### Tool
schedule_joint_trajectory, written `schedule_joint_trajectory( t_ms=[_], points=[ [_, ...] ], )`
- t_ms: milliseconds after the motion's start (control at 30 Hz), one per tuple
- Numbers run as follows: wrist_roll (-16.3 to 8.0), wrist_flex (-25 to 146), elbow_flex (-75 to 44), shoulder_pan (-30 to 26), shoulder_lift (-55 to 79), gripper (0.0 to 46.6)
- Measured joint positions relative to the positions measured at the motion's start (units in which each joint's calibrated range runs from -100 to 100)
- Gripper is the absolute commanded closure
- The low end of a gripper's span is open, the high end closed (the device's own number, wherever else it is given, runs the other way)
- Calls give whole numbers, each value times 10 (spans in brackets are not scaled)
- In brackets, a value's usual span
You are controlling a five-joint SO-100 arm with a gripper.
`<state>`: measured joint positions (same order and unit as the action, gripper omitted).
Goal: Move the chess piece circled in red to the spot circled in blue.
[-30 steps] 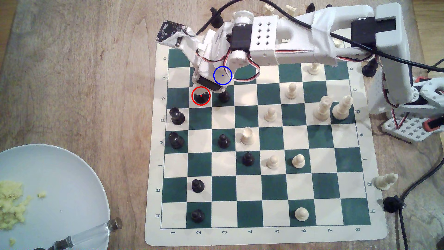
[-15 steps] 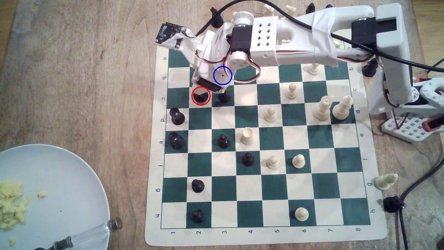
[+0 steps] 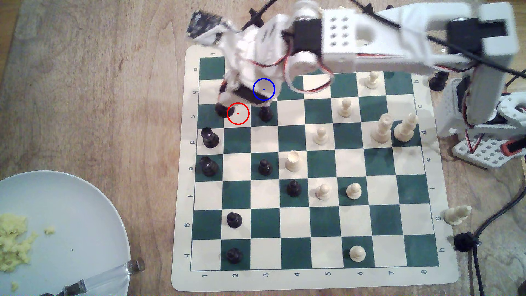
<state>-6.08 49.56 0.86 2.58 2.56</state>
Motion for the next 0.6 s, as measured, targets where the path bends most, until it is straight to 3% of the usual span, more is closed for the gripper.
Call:
schedule_joint_trajectory(
  t_ms=[267,600],
  points=[
    [8,0,132,21,-97,437],
    [19,0,150,45,-105,437]
  ],
)
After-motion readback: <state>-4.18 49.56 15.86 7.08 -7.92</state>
